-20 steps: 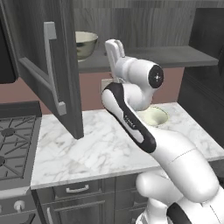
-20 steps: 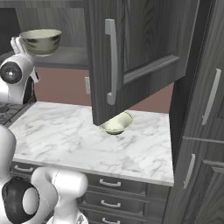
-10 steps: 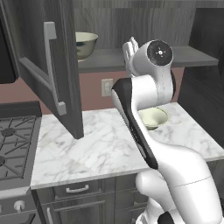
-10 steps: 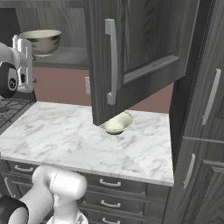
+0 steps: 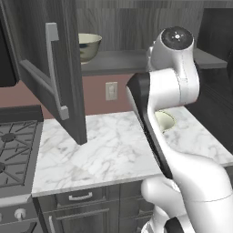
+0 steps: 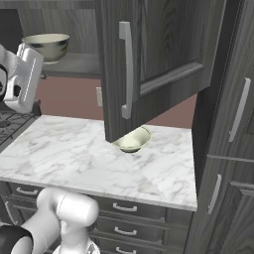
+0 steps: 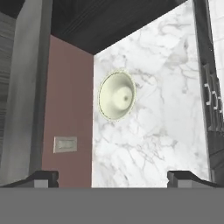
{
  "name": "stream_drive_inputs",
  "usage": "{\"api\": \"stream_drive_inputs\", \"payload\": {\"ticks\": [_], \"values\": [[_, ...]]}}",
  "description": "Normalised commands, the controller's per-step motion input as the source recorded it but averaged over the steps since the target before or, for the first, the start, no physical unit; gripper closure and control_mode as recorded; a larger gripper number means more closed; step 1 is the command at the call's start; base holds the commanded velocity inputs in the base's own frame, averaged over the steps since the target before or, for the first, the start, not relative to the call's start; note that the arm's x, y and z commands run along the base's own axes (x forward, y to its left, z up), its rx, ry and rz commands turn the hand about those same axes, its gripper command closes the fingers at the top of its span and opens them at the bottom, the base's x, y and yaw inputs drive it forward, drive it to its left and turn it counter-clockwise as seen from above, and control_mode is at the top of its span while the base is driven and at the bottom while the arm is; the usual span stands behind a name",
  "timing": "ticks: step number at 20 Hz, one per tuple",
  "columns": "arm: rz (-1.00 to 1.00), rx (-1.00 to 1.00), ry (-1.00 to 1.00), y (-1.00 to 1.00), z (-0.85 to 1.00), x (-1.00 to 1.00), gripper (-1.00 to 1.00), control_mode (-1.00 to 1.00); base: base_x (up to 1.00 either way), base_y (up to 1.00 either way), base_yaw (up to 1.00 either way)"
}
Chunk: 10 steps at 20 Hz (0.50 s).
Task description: Open the cabinet. Pick the bowls from the counter and place them in the cabinet. Then close the cabinet.
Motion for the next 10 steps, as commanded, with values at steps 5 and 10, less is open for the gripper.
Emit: {"api": "stream_drive_inputs", "payload": {"ticks": [5, 10], "values": [[0.0, 0.0, 0.01, -0.37, -0.49, -0.22, -1.0, -1.0, 0.0, 0.0, 0.0], [0.0, 0.0, 0.0, -0.37, -0.55, -0.12, -1.0, -1.0, 0.0, 0.0, 0.0]]}}
